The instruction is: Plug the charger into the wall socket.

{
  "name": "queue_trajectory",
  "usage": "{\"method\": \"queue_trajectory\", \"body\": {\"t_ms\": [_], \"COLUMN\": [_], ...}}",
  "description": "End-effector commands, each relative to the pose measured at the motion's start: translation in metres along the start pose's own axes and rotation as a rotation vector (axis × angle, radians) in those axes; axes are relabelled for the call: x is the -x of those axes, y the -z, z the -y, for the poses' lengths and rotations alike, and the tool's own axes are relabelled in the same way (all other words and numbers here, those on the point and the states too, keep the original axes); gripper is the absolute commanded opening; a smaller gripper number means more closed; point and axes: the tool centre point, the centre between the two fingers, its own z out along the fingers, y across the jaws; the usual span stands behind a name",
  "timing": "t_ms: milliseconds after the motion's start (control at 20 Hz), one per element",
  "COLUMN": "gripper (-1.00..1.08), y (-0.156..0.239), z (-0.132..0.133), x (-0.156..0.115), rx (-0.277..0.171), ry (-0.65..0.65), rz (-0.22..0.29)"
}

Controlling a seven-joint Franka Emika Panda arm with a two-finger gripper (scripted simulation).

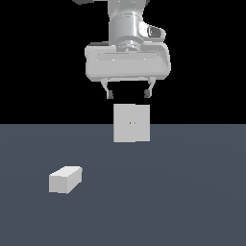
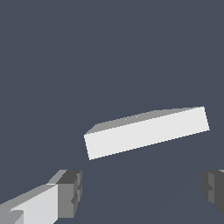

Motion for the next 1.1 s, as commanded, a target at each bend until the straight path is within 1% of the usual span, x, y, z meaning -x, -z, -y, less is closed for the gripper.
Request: {"method": "queue_trajectory", "body": {"t_ms": [0,250,500,750,1050], "gripper": [1.0,1.0,1.0,1.0,1.0], "y": [0.0,-0.002,-0.01,-0.024,-0.05], "z": [0.0,0.002,0.01,0.025,0.052], "x": [0.0,0.003,0.014,0.032,0.062], "rx": [0.0,-0.001,-0.003,-0.007,-0.015], "ry": [0.0,-0.005,-0.021,-0.05,-0.1], "rz": [0.0,-0.002,-0.009,-0.021,-0.042]}}
